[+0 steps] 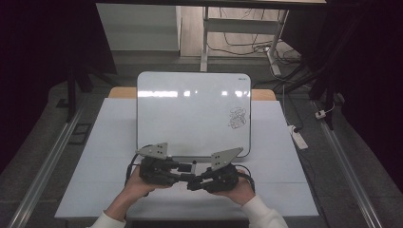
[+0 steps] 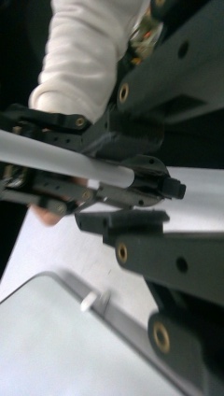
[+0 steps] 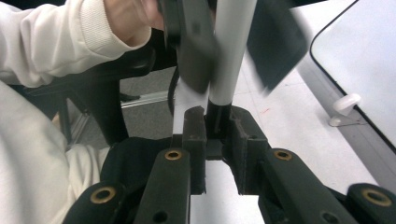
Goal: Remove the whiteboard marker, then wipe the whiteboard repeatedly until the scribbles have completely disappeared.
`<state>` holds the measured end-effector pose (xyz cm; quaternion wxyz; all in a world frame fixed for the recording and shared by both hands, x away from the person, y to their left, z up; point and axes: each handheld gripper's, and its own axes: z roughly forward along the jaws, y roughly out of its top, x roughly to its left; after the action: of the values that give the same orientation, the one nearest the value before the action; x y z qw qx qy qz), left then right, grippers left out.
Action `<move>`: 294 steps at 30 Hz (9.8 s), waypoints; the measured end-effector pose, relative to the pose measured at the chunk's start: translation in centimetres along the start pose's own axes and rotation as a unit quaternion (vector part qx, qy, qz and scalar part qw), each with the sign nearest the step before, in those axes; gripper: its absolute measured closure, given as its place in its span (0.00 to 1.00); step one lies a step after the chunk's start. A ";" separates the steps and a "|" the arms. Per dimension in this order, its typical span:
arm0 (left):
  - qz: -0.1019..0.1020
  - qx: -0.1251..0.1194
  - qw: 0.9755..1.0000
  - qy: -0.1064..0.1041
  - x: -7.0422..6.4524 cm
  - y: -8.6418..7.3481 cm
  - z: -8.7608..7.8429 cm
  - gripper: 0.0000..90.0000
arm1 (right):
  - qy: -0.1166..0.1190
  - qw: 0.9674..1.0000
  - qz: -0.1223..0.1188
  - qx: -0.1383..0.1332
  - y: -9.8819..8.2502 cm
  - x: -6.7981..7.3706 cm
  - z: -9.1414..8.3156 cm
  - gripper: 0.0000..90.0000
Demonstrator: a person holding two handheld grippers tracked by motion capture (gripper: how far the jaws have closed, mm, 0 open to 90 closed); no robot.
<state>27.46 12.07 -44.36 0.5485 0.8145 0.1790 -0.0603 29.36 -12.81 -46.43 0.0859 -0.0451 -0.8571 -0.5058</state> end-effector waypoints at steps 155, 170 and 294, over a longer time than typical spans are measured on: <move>-0.105 0.017 0.941 0.320 -0.6 -12.2 -8.3 0.28 | -0.464 0.861 0.101 -0.181 -1.9 -13.8 -14.1 0.86; -0.107 0.021 0.942 0.318 -0.4 -12.2 -8.0 0.28 | -0.417 0.900 0.042 -0.118 -1.4 -12.8 -10.4 0.86; -0.103 0.022 0.942 0.318 -0.6 -12.1 -7.8 0.28 | -0.445 0.889 0.036 -0.098 -4.7 -10.3 -11.4 0.86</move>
<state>21.81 23.14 -51.70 0.4361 0.7802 0.4255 0.1415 39.86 -24.97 -47.11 -0.2914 -0.3045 -0.7496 -0.5103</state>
